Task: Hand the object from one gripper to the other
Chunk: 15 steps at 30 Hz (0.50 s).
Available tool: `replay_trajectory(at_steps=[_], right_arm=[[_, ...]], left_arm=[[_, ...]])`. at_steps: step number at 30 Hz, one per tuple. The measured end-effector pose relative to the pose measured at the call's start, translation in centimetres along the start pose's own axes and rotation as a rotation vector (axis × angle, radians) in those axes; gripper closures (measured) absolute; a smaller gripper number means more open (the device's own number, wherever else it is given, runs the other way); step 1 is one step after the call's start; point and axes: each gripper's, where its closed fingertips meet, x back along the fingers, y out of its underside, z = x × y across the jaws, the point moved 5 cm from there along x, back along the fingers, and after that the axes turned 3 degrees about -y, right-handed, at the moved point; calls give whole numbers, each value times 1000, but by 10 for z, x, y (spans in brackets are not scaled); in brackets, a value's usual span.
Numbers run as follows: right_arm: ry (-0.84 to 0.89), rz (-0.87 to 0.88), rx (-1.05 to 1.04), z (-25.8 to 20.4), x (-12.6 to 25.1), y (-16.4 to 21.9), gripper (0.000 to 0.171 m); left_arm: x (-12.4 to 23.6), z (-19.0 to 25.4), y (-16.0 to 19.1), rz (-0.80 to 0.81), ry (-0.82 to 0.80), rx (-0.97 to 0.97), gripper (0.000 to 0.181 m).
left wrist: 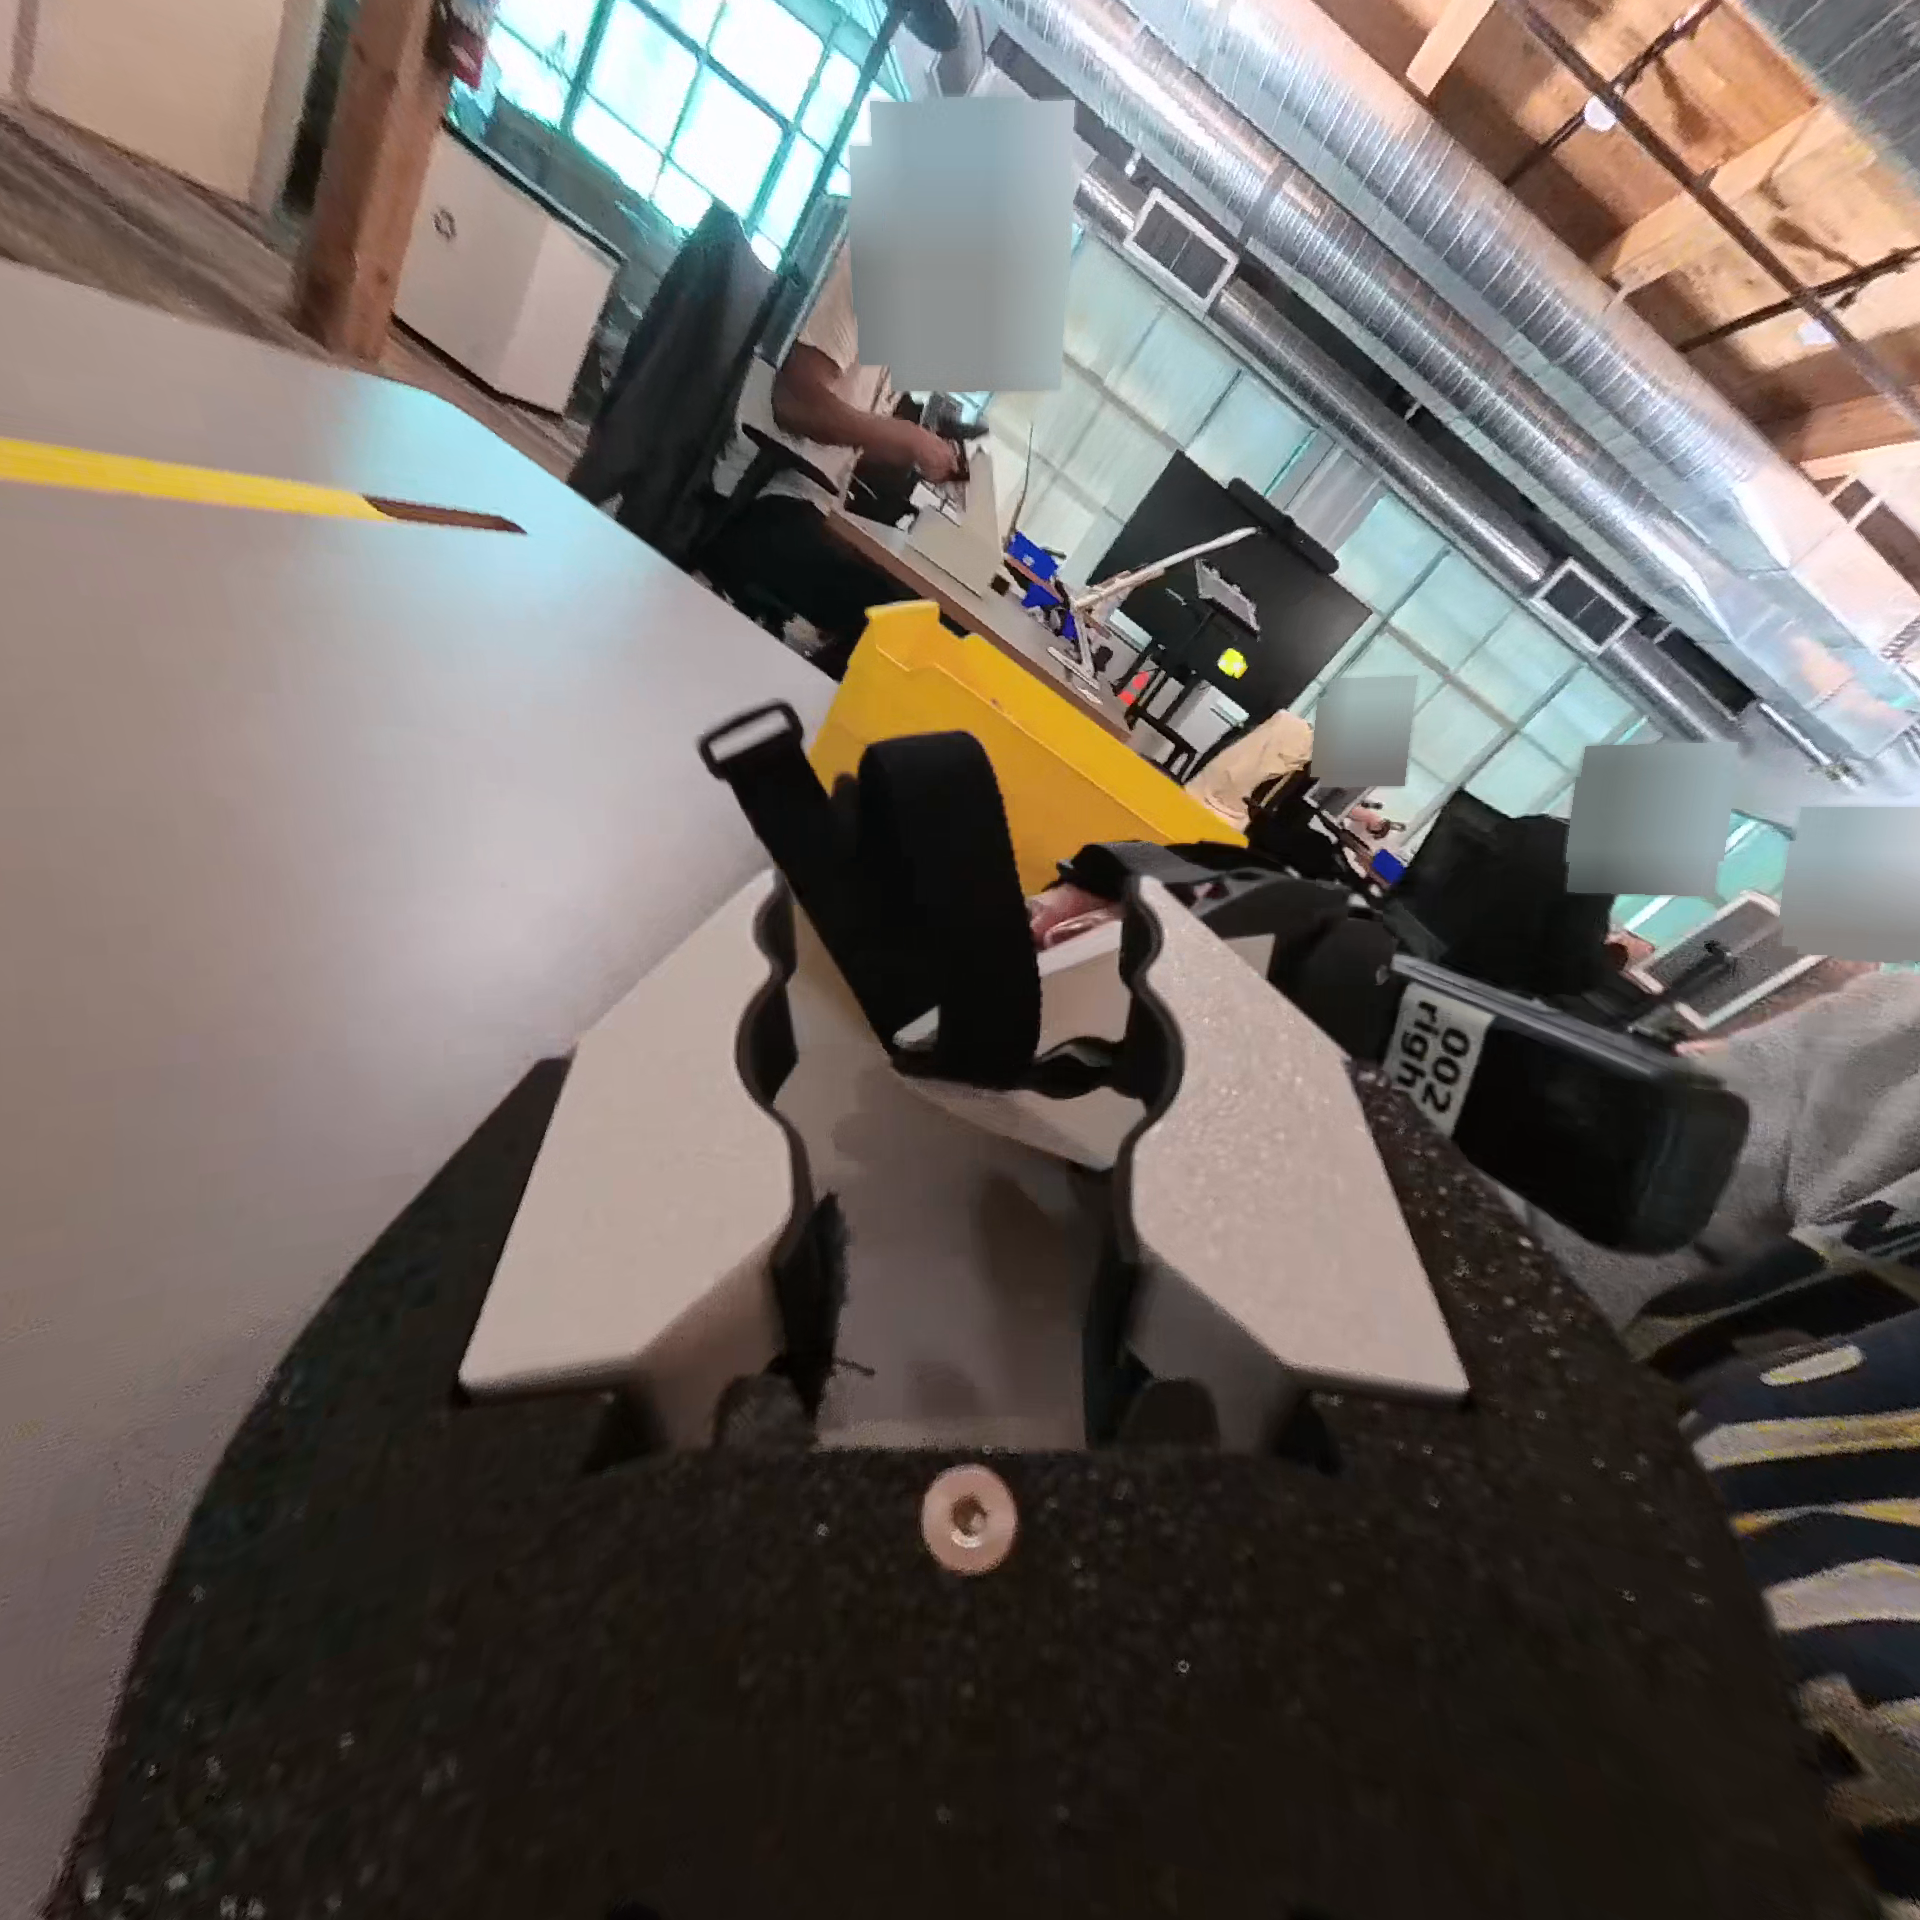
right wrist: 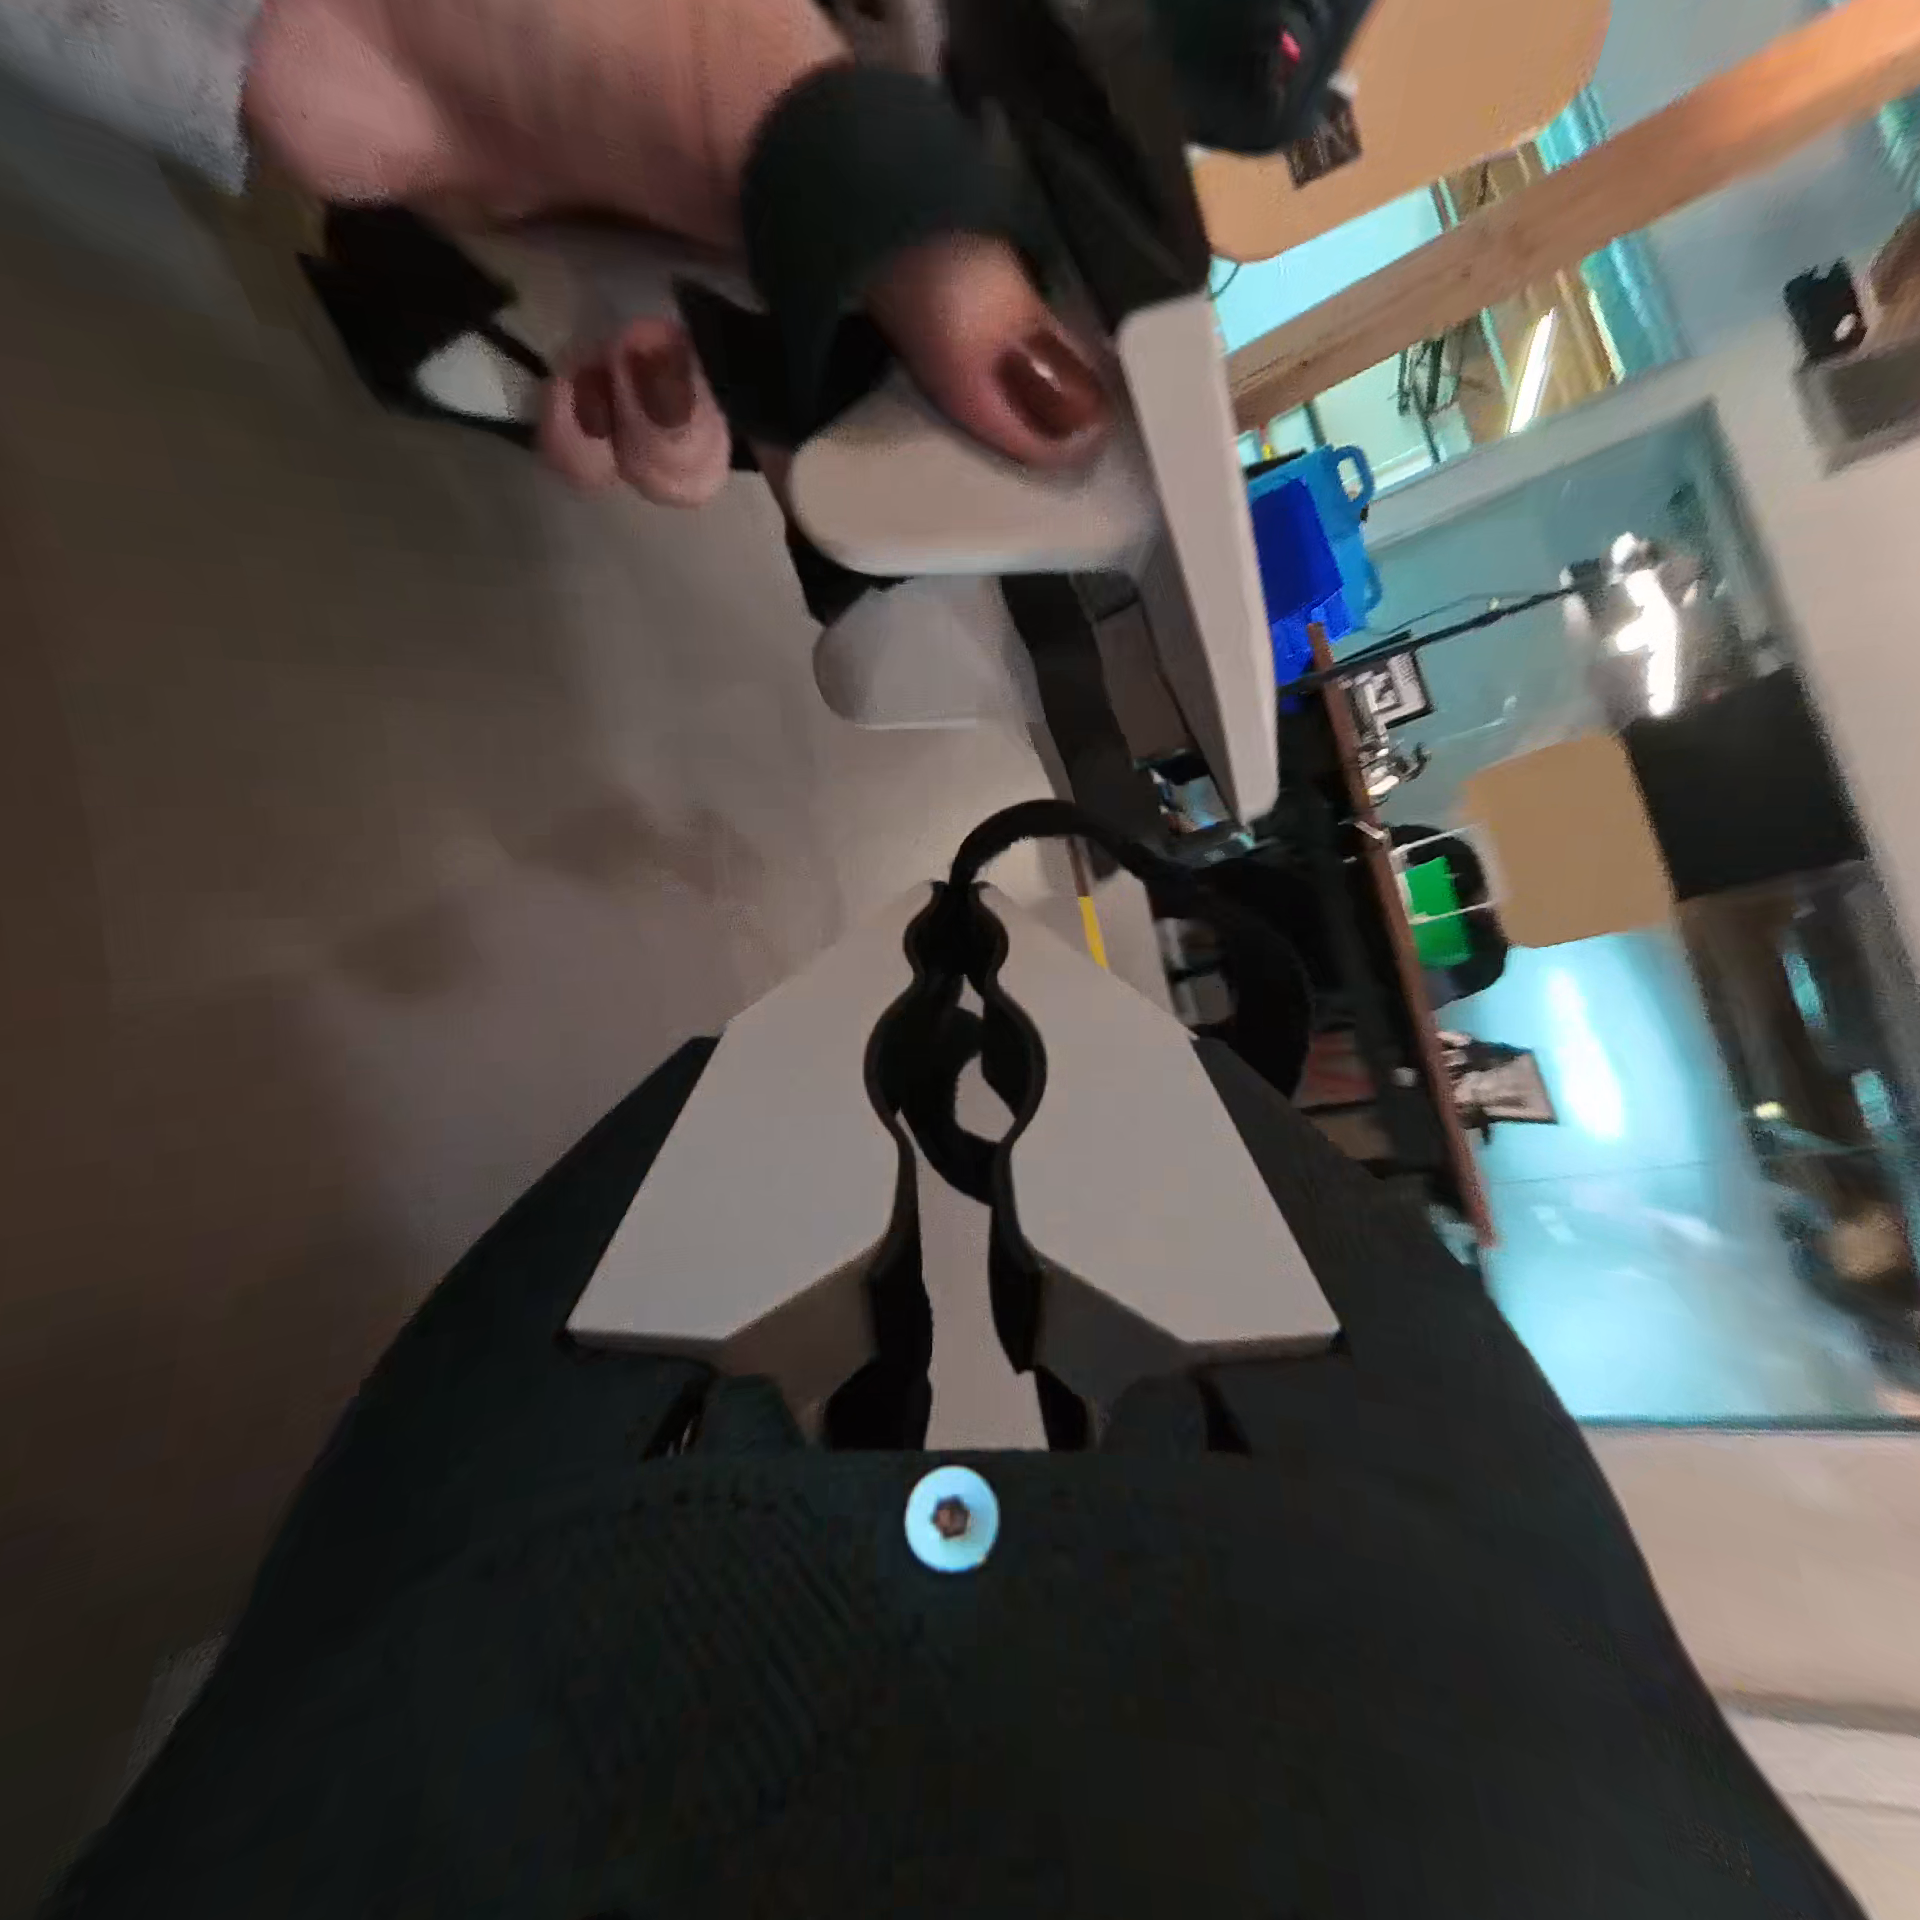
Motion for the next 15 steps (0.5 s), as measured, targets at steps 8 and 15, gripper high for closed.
replay_trajectory(at_steps=[8,15], right_arm=[[43,19,16,-1,-1,-1,170],[150,303,-503,29,12,7,120]], left_arm=[[-2,8,6,-37,66,-76,163],[14,9,-12,142,51,-148,181]])
